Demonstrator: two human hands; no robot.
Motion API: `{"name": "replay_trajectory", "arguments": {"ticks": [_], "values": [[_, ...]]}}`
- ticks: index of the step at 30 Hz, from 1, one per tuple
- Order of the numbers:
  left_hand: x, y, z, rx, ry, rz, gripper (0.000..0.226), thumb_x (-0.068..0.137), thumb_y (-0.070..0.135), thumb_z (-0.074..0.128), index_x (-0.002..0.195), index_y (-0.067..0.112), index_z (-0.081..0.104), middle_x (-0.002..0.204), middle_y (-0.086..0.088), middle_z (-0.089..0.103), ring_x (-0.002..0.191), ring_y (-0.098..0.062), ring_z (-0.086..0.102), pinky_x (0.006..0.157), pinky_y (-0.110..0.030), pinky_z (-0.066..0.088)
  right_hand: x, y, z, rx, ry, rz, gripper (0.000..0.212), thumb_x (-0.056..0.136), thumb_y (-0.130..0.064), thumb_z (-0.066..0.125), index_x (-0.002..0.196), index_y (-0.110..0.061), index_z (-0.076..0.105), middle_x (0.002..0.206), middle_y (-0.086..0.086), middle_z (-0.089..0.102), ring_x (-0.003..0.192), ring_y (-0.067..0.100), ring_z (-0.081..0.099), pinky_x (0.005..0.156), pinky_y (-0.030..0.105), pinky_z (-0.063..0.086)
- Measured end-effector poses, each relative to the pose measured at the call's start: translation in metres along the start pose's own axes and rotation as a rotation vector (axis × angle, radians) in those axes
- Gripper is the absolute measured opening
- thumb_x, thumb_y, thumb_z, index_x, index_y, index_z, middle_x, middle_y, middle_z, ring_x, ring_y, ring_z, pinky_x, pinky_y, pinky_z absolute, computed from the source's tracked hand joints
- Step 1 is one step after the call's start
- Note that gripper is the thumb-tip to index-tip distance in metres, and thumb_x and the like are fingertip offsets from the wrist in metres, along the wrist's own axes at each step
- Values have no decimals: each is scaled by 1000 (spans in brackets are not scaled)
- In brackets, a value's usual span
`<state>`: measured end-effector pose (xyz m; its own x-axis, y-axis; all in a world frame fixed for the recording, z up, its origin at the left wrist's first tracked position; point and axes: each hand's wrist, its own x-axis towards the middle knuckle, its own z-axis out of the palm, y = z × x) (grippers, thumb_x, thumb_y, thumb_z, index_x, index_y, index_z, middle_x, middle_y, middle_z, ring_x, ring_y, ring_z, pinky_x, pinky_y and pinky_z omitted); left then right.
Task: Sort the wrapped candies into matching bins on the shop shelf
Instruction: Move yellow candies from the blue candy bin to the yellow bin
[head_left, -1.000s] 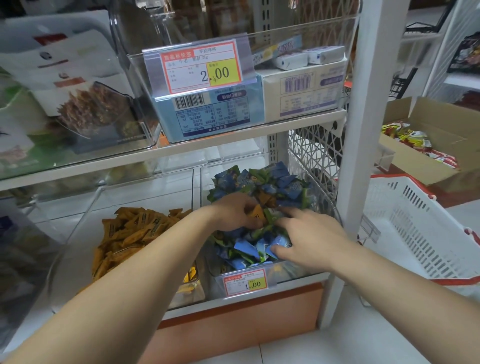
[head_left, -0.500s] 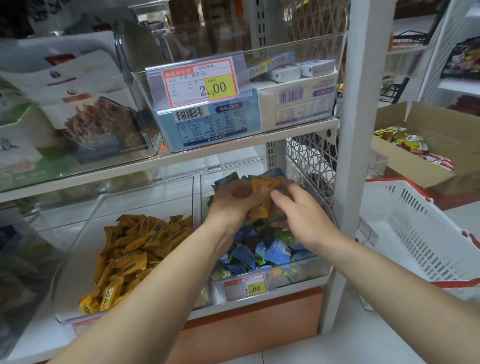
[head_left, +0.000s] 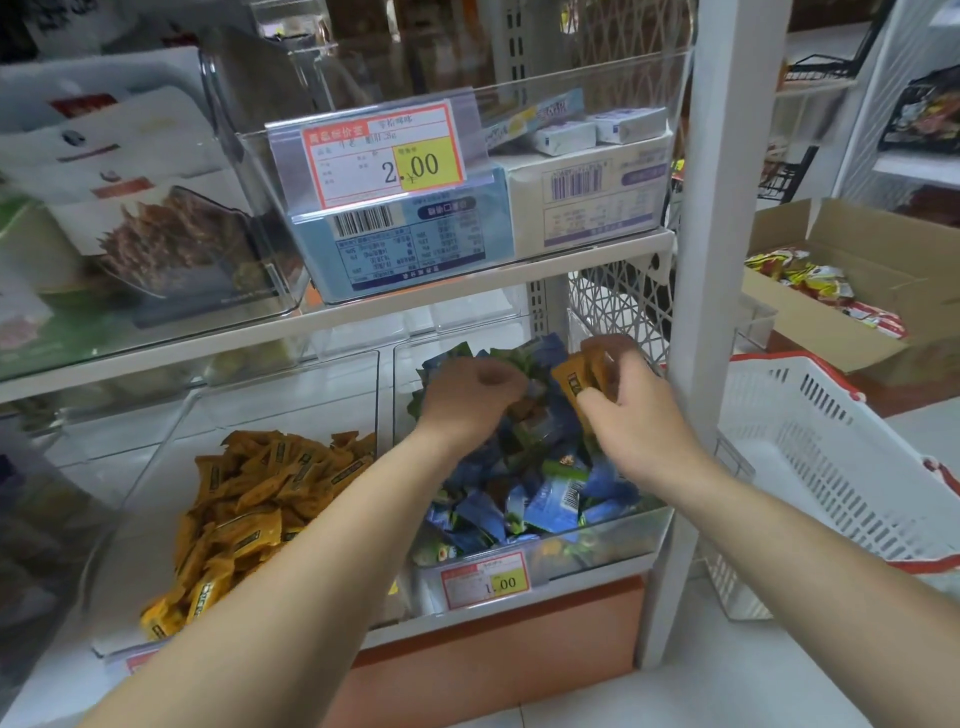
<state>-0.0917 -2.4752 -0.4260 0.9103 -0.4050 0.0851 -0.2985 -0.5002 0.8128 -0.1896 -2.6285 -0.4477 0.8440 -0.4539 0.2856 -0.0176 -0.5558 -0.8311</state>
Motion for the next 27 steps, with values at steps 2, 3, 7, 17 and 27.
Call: {"name": "replay_trajectory", "arguments": {"ticks": [2, 3, 7, 17, 27], "values": [[15, -5, -3, 324, 71, 148, 12, 93, 32, 61, 99, 31, 72, 102, 12, 70, 96, -11, 63, 87, -29, 50, -1, 2, 6, -224, -68, -80, 13, 93, -28, 50, 85, -21, 43, 75, -1, 55, 67, 20, 56, 56, 32, 39], [22, -6, -2, 412, 46, 196, 17, 93, 31, 59, 106, 28, 70, 109, 7, 68, 101, -16, 62, 91, -34, 50, -2, 3, 11, -327, -107, -116, 13, 94, -28, 48, 90, -17, 42, 74, -1, 52, 67, 26, 56, 58, 36, 41], [47, -5, 7, 560, -187, 333, 42, 85, 44, 57, 120, 21, 61, 115, -3, 63, 104, -23, 60, 86, -38, 49, -7, 12, 29, -582, -233, -202, 39, 94, -25, 51, 128, -11, 40, 88, 13, 59, 81, 40, 64, 59, 36, 38], [65, -18, -30, 728, -284, 335, 4, 91, 37, 67, 94, 36, 64, 92, 13, 61, 94, -19, 61, 84, -39, 51, -7, 18, 30, -690, -263, -360, 47, 99, -42, 51, 142, -29, 37, 130, 6, 58, 99, 37, 65, 68, 39, 48], [56, -16, -29, 720, -209, 391, 23, 95, 31, 57, 114, 25, 68, 111, 0, 65, 102, -22, 59, 86, -37, 48, 2, 5, 20, -653, 30, -431, 37, 91, -28, 62, 126, -17, 60, 108, 9, 69, 98, 35, 61, 70, 38, 48]]}}
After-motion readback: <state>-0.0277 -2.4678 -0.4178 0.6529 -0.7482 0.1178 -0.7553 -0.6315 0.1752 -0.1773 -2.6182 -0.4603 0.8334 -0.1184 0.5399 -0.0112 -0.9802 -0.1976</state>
